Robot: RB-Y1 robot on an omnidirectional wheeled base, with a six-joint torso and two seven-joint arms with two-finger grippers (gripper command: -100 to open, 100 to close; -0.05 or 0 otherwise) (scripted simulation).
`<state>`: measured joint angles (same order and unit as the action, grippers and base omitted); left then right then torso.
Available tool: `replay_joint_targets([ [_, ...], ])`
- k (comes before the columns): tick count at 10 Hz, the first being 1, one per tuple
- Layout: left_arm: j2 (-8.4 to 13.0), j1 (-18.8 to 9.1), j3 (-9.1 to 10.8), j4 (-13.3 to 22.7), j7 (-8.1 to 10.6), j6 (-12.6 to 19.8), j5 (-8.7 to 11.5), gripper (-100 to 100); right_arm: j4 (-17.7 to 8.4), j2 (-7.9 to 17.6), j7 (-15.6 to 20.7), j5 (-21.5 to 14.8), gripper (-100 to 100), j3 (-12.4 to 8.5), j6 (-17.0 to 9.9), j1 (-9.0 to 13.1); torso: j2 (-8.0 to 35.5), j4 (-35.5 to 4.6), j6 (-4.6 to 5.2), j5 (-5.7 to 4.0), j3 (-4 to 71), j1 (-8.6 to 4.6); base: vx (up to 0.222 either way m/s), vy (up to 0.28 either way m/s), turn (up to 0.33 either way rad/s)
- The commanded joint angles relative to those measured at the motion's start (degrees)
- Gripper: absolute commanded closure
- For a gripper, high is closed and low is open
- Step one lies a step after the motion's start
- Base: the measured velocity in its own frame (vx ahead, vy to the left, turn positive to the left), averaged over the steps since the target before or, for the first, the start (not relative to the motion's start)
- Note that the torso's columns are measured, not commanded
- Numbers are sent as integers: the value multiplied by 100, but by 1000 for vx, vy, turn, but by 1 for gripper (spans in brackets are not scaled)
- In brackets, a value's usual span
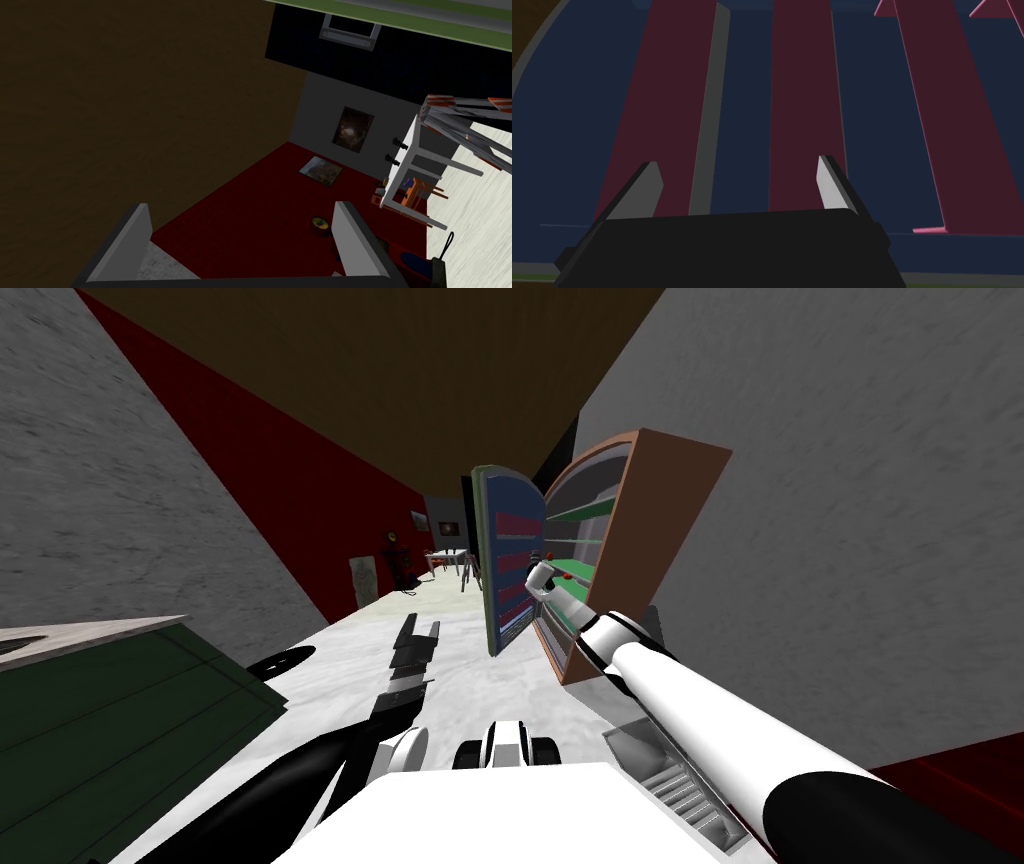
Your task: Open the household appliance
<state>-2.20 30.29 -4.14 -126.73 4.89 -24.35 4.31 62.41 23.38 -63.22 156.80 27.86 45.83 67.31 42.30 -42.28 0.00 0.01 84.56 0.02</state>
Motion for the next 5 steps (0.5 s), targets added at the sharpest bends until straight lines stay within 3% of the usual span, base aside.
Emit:
replay_joint_targets([
  [1,0,0,0,0,0,0,0,0,-243,-33,226,317,-100,-43,32,319,0,0,0,0,-1,-1,-31,27,5],
  [3,0,0,0,0,0,0,0,0,-387,-50,359,509,-100,-70,52,512,-4,1,1,-1,2,-4,-28,26,5],
  [4,0,0,0,0,0,0,0,0,-308,-40,312,449,-100,-61,57,438,-3,1,0,-1,2,-2,-12,15,1],
  [5,0,0,0,0,0,0,0,0,-310,16,368,574,-100,-17,131,538,-7,2,1,-2,4,-7,93,-6,22],
])
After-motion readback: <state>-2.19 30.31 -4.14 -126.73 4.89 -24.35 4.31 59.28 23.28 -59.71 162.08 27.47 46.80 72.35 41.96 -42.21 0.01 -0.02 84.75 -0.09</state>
